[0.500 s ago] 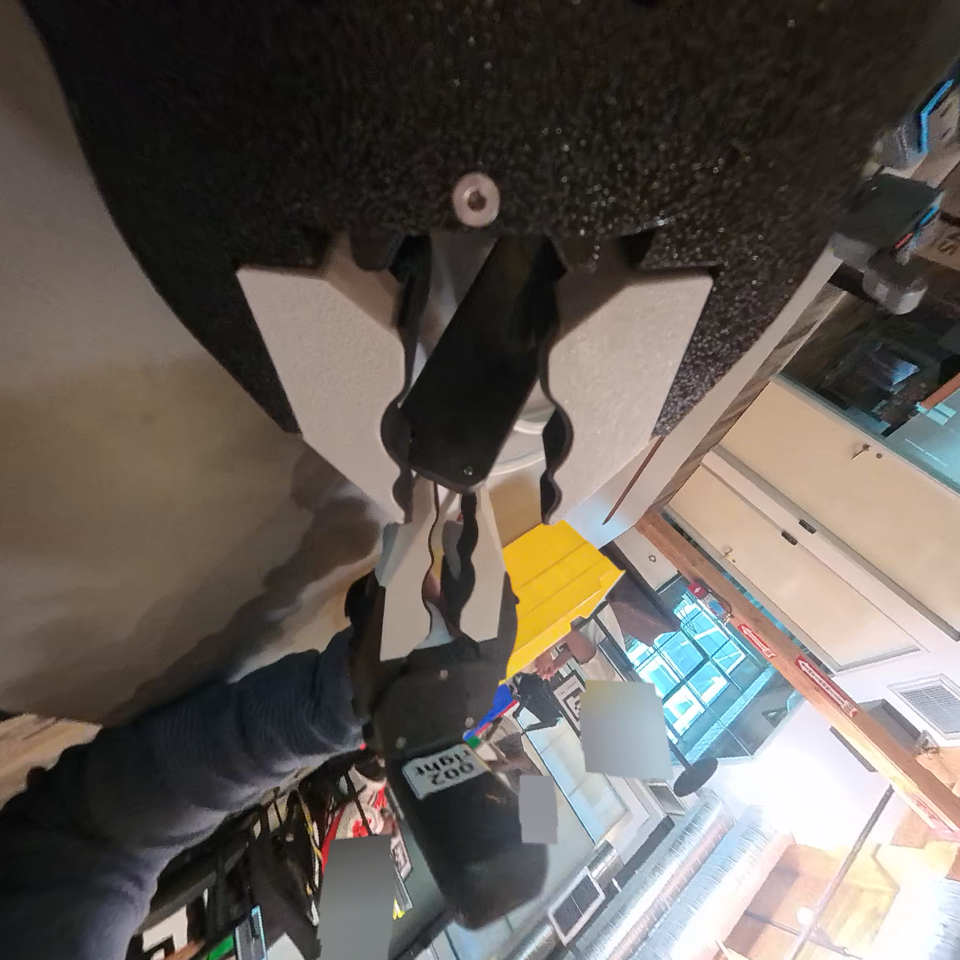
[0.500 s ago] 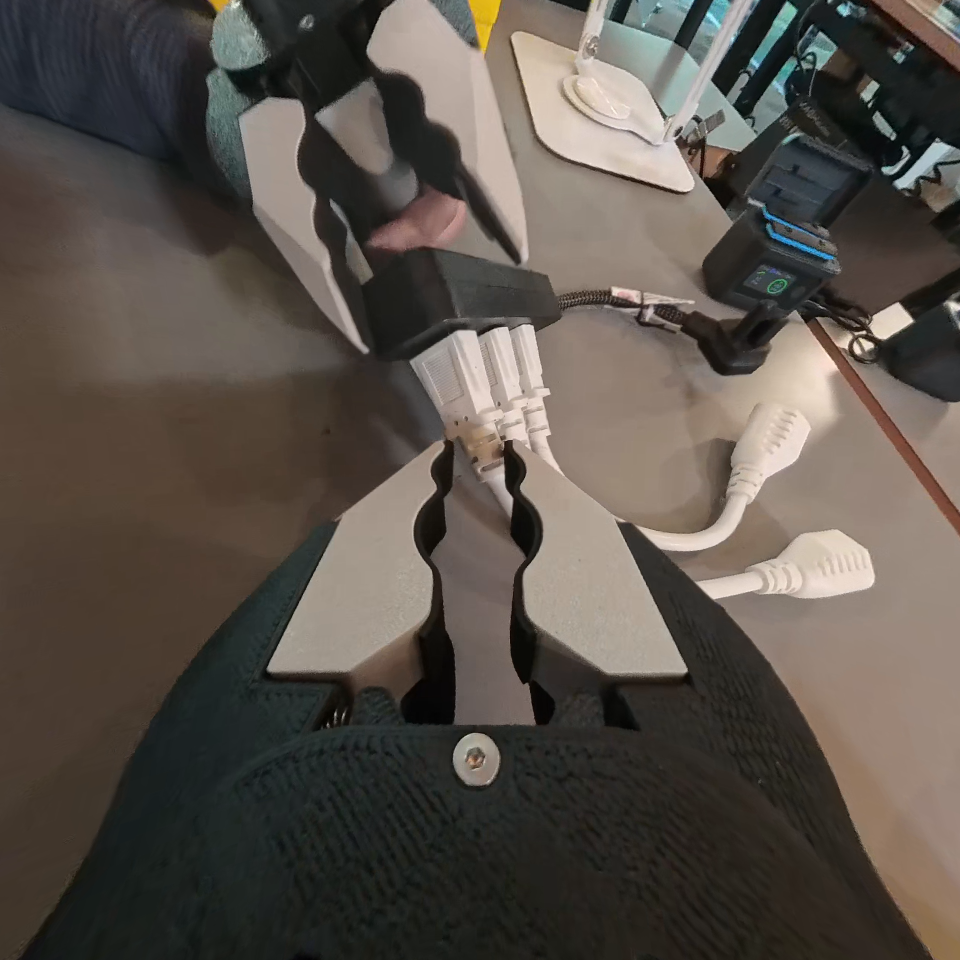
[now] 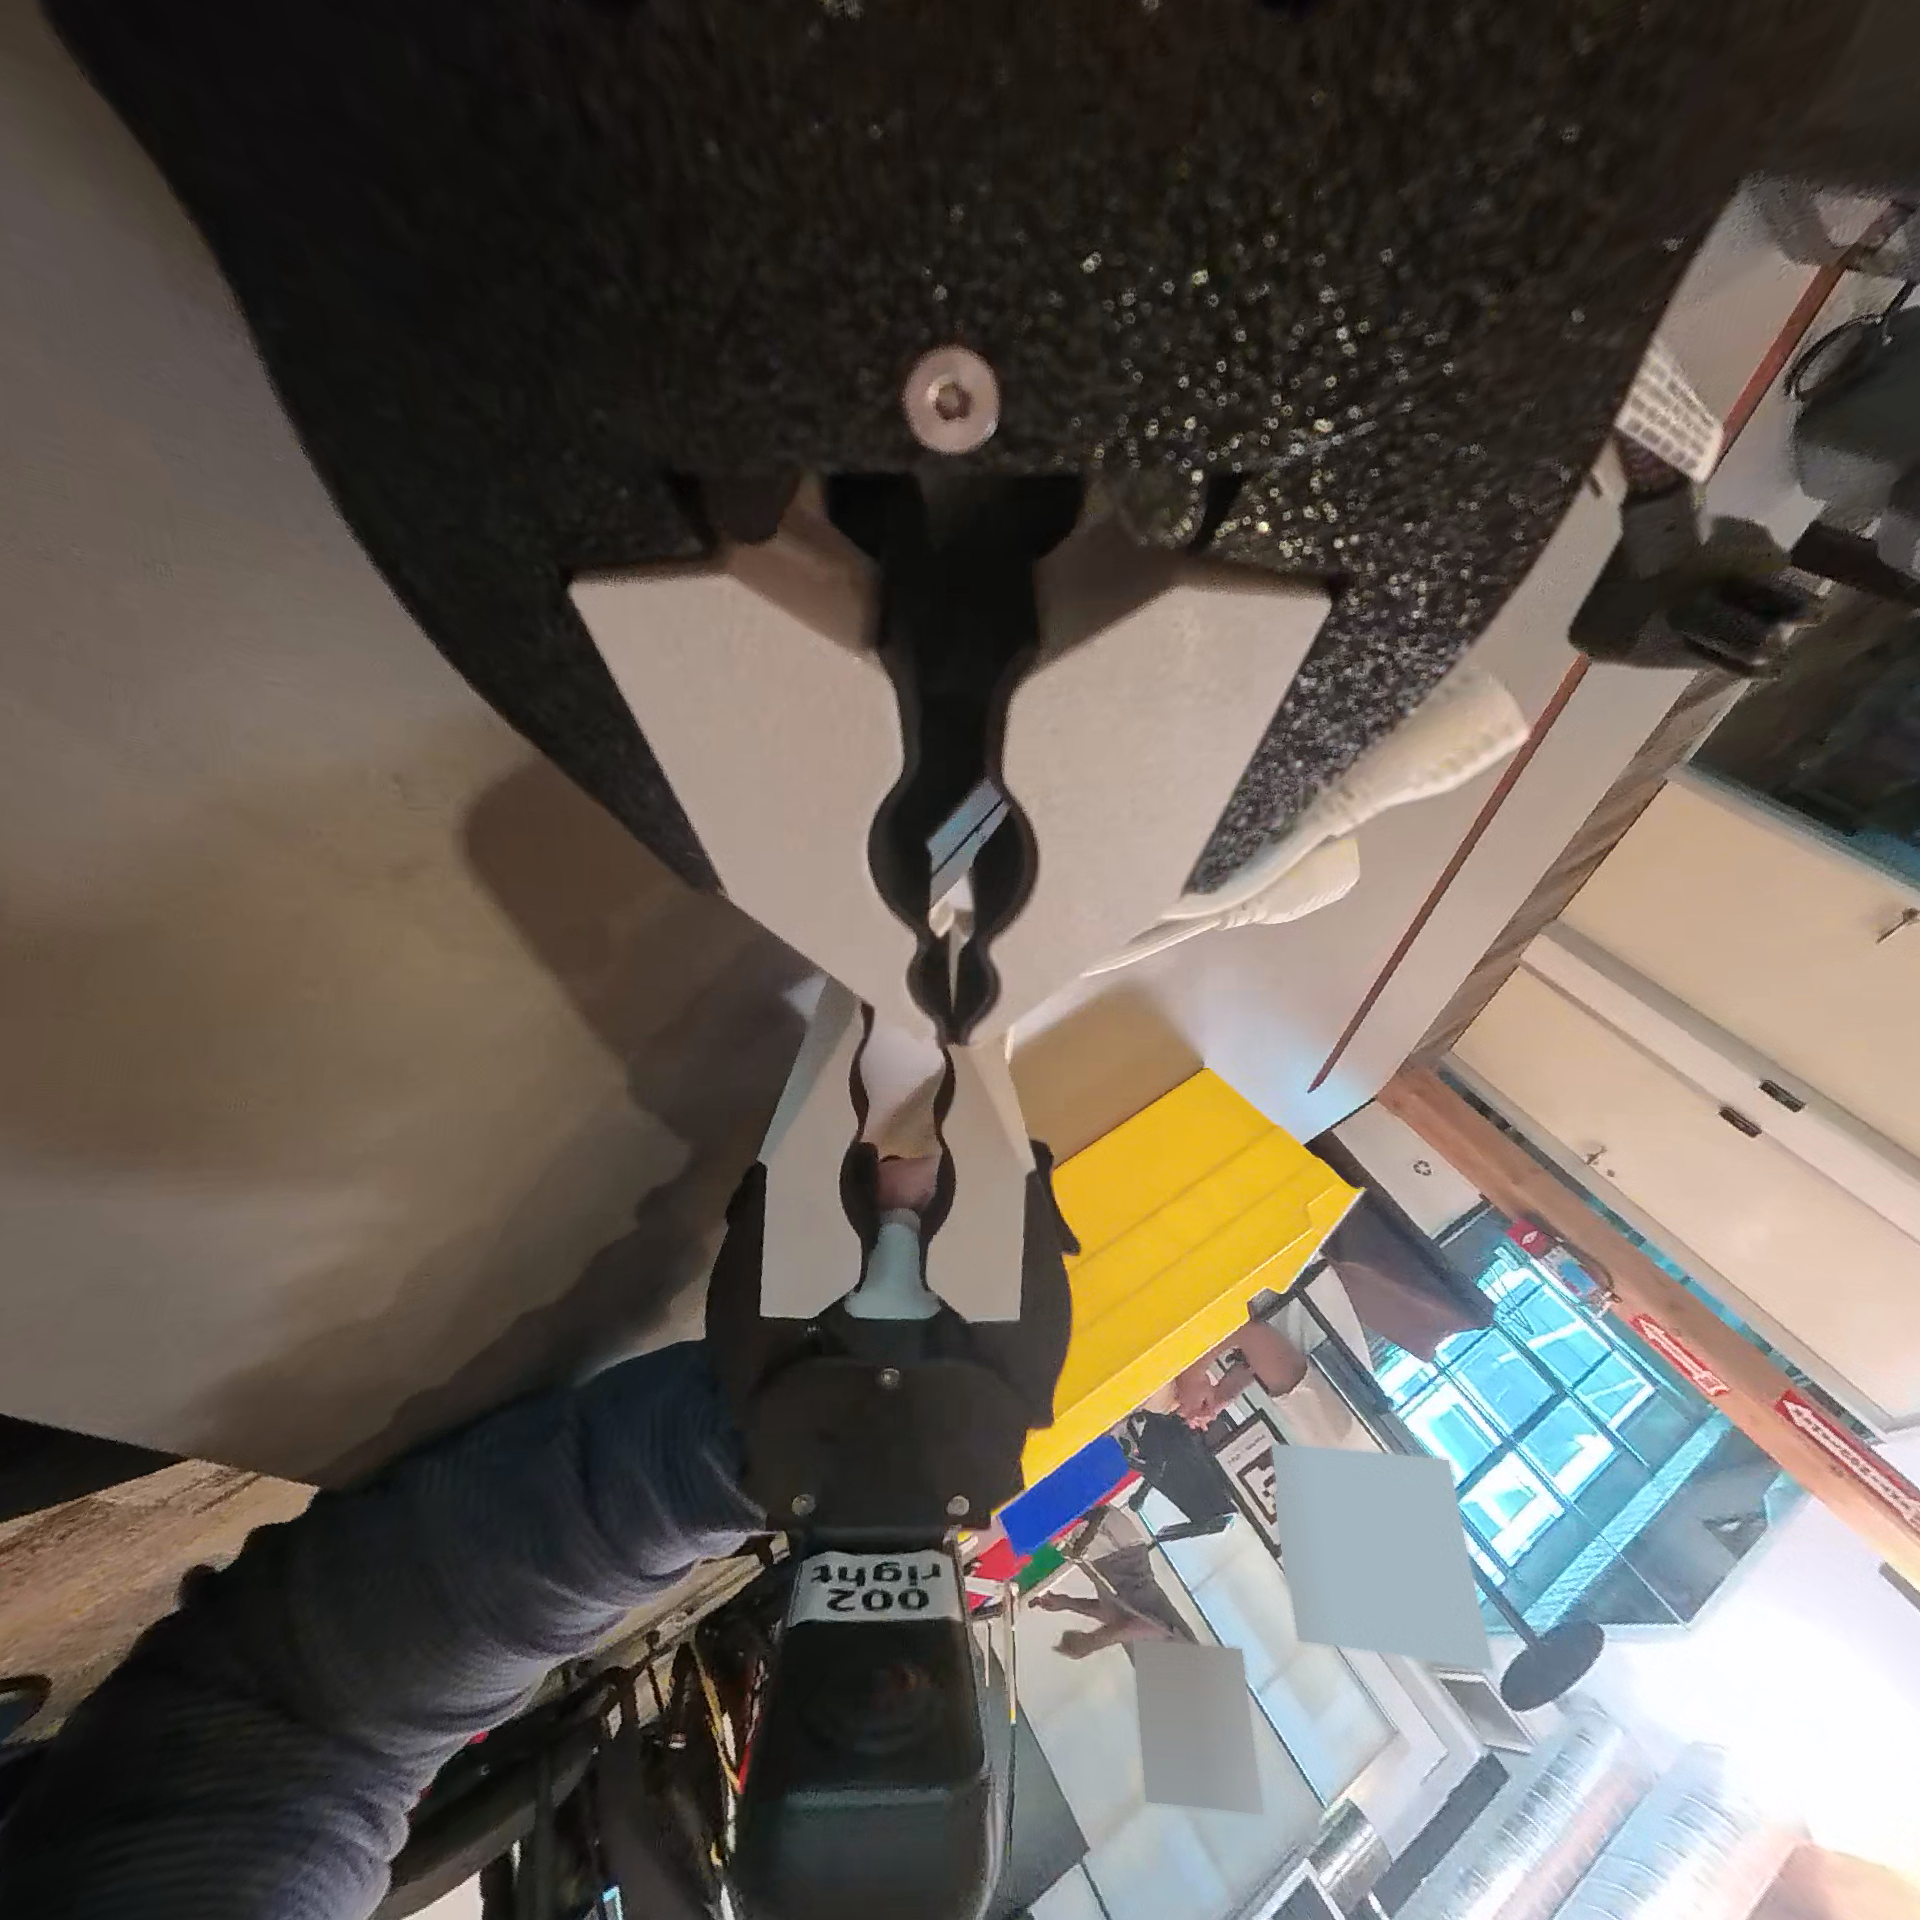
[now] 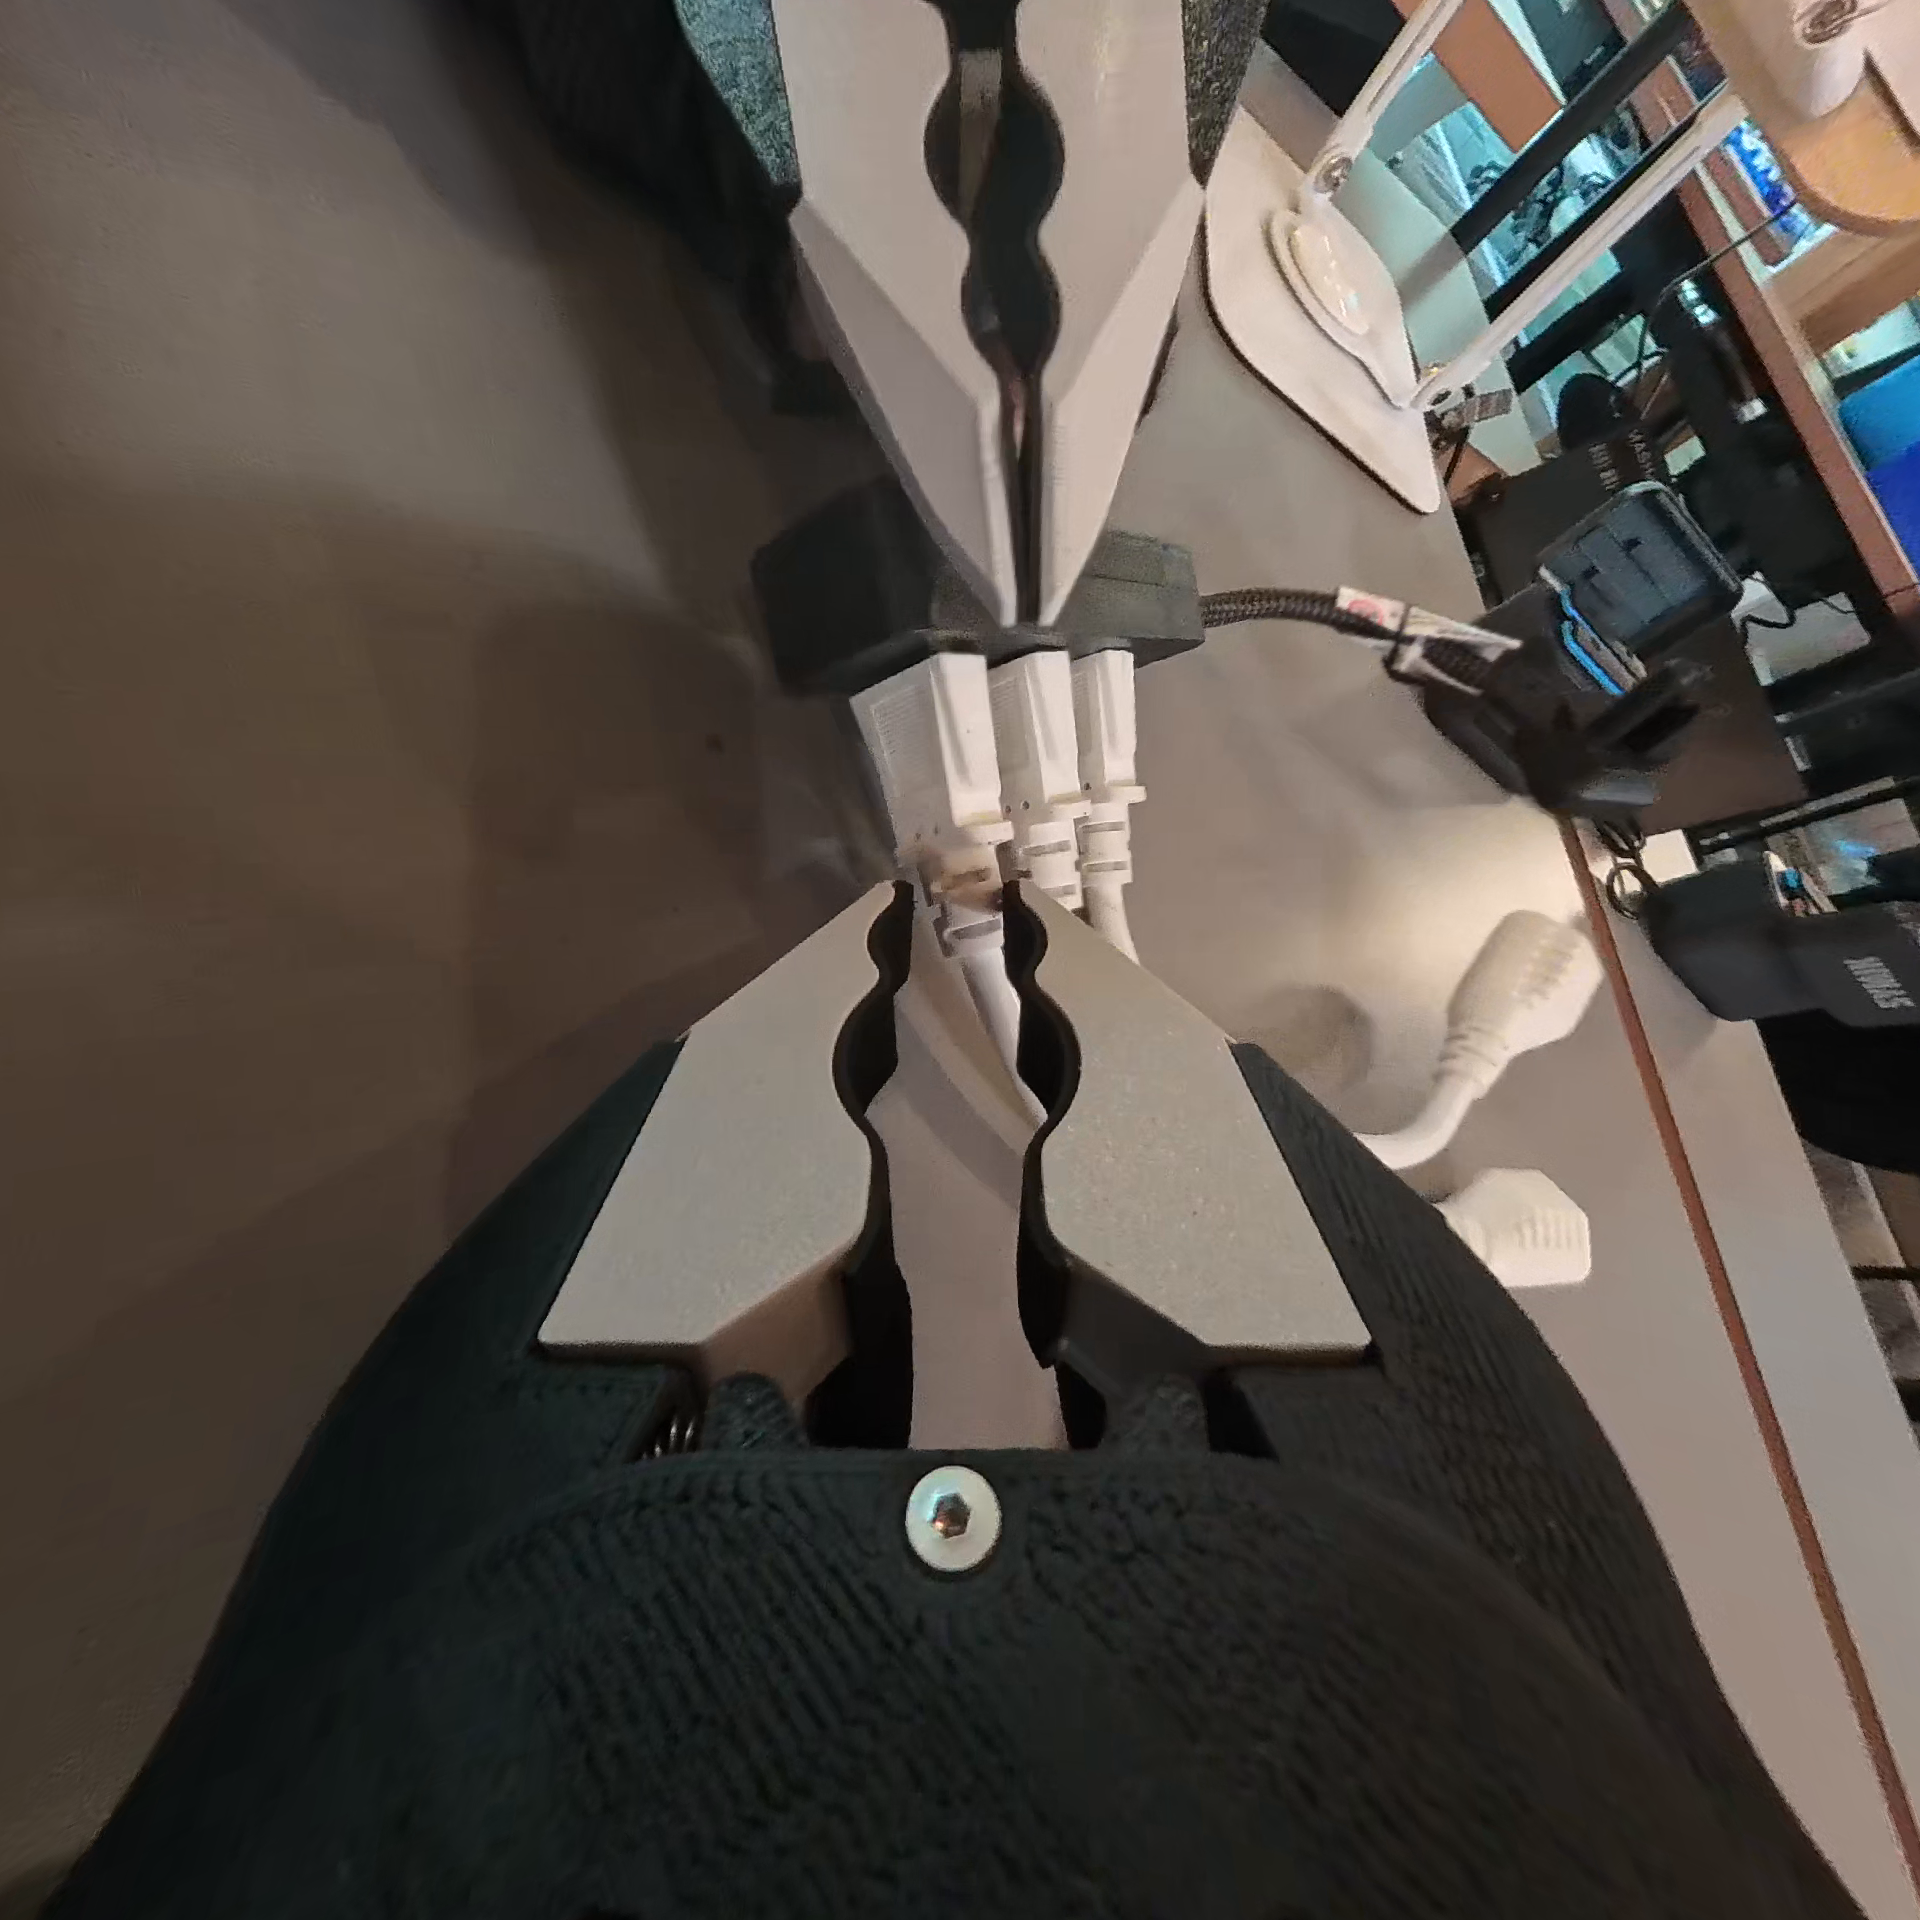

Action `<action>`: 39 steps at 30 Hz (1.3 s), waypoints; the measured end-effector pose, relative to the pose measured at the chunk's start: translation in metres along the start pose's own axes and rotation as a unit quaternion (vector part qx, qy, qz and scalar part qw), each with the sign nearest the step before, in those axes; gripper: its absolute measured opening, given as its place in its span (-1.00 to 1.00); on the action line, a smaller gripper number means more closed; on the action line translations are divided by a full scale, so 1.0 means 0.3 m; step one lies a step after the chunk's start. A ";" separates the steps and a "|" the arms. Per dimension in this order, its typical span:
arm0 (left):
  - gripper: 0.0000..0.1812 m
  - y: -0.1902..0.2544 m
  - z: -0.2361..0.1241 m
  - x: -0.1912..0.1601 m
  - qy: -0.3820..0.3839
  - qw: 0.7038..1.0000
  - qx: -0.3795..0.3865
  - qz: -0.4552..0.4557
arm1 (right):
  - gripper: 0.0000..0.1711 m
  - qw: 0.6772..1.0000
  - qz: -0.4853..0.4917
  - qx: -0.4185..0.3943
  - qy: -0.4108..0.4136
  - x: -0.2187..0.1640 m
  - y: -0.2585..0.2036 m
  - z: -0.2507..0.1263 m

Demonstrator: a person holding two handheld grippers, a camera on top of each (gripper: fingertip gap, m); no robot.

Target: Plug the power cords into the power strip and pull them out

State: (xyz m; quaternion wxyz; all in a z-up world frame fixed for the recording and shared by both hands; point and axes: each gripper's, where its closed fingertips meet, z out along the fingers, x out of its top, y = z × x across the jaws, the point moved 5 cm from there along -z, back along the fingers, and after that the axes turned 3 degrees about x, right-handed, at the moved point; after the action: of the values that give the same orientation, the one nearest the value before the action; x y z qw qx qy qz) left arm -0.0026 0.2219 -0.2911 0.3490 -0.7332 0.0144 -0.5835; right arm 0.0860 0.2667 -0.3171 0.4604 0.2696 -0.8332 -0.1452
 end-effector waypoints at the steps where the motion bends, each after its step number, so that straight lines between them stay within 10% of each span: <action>1: -1.00 0.002 0.000 -0.001 -0.002 1.000 -0.002 0.002 | -0.82 1.000 0.002 0.002 0.001 -0.001 -0.001 0.001; 13: -1.00 0.013 0.001 -0.007 -0.015 1.000 -0.022 0.000 | -0.52 0.988 0.142 0.042 0.041 0.032 0.006 0.014; 29: -1.00 0.013 0.002 0.000 -0.001 1.000 0.002 0.028 | -0.64 0.988 0.152 0.035 0.003 0.018 -0.004 0.046; 39: 0.05 -0.033 -0.046 0.015 0.002 0.990 0.099 0.100 | -0.72 0.983 0.180 0.027 0.029 0.020 0.020 0.030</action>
State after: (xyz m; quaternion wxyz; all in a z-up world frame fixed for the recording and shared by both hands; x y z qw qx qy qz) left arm -0.0169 0.2205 -0.2811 0.4767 -0.6886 0.0307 -0.5456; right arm 0.0739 0.2681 -0.3148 0.4957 0.1314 -0.8580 -0.0293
